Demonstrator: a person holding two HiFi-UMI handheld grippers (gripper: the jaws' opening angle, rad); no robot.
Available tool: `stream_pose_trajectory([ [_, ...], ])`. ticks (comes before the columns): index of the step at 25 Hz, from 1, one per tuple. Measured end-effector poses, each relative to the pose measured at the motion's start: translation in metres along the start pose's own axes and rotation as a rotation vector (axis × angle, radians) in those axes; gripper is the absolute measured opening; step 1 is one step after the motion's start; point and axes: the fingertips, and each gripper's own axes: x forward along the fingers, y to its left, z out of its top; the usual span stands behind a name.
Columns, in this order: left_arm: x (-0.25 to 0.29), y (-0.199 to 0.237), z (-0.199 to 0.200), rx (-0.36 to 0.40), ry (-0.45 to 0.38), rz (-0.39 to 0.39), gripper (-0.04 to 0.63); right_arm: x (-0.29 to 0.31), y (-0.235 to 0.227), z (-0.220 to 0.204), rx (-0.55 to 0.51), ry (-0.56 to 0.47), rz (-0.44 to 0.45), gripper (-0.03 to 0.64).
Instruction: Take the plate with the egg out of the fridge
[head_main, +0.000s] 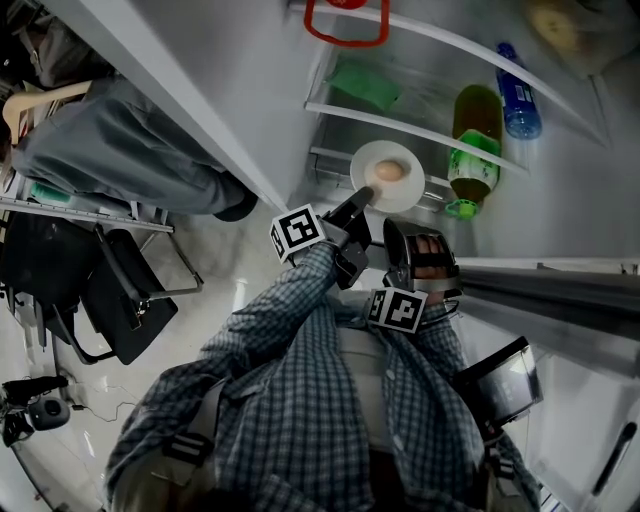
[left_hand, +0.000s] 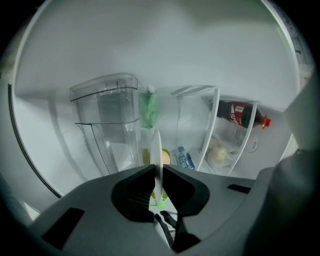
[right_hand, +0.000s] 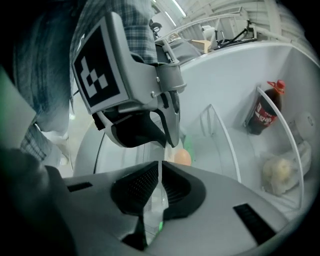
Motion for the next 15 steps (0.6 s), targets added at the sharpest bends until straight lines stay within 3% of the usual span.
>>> stream_pose_trajectory([
  [9, -0.019, -0.017, -0.014, -0.023, 0.058, -0.072, 0.046, -0.014, 0.014, -0.014, 0.547, 0.03, 0.093, 0.023],
  [15, -0.045, -0.032, -0.018, -0.082, 0.076, -0.122, 0.046, -0.024, 0.014, -0.001, 0.906, -0.057, 0.142, 0.006],
])
